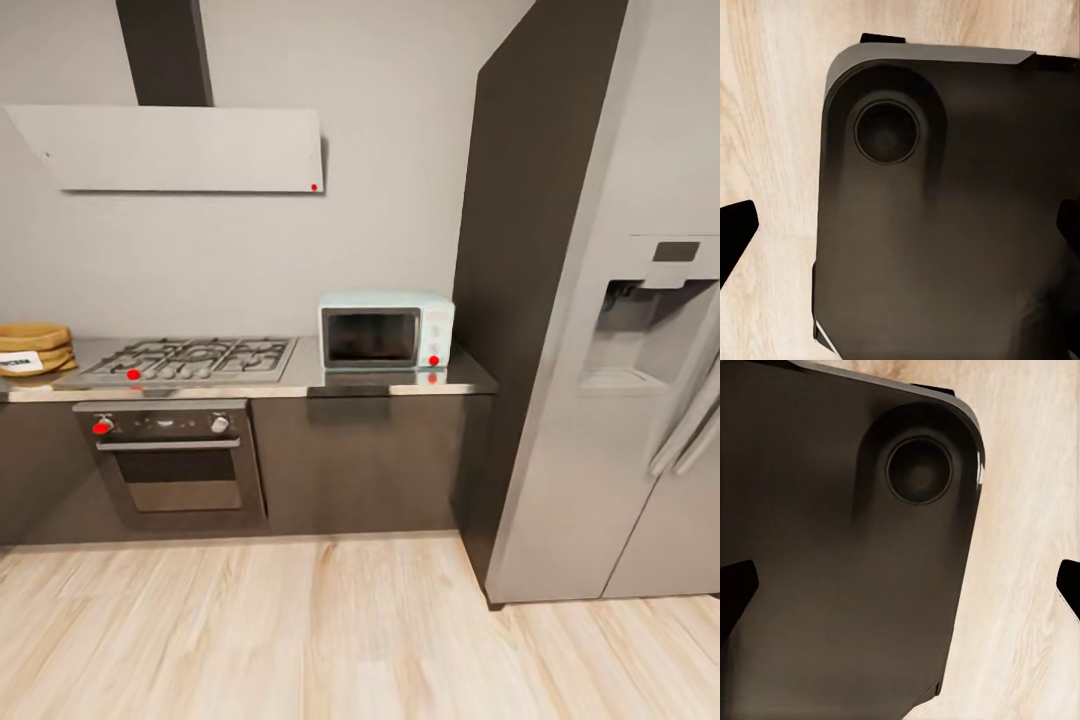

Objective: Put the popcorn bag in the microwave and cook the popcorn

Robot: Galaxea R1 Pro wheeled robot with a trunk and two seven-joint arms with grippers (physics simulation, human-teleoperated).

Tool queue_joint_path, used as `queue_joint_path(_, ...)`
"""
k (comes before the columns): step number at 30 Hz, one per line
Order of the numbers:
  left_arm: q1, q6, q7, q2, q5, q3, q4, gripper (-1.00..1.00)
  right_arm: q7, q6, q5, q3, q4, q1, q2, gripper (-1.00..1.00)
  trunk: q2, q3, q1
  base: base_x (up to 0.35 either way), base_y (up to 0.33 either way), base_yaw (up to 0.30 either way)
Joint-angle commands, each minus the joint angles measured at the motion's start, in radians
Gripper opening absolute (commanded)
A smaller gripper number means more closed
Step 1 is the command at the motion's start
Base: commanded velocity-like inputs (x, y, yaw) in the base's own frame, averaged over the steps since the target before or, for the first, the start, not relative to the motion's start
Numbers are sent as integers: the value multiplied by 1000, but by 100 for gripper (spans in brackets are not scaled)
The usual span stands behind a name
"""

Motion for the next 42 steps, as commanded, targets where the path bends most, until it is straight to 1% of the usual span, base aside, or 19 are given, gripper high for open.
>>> queue_joint_path(1, 0, -2, 0, -1, 10, 0, 0, 100, -1, -4, 1, 6, 1, 0, 0, 100, 0, -1, 1, 323, 83, 0)
queue_joint_path(7, 0, -2, 1, -1, 9, 0, 0, 100, -1, -4, 1, 6, 1, 0, 0, 100, 0, -1, 1, 323, 66, 0)
queue_joint_path(29, 0, -4, 2, 0, 9, 1, 0, 100, -1, -4, 1, 6, 1, 0, 0, 100, 0, -1, 1, 320, 1, 0)
queue_joint_path(39, 0, -5, 1, -2, 7, 3, -1, 100, -1, -4, -2, 5, 1, 0, 0, 100, 0, -1, 1, 32, 0, 0)
queue_joint_path(42, 0, -4, 1, -1, 7, 2, -1, 100, -1, -4, 2, 4, 1, 0, 0, 100, 0, -1, 1, 197, 0, 0)
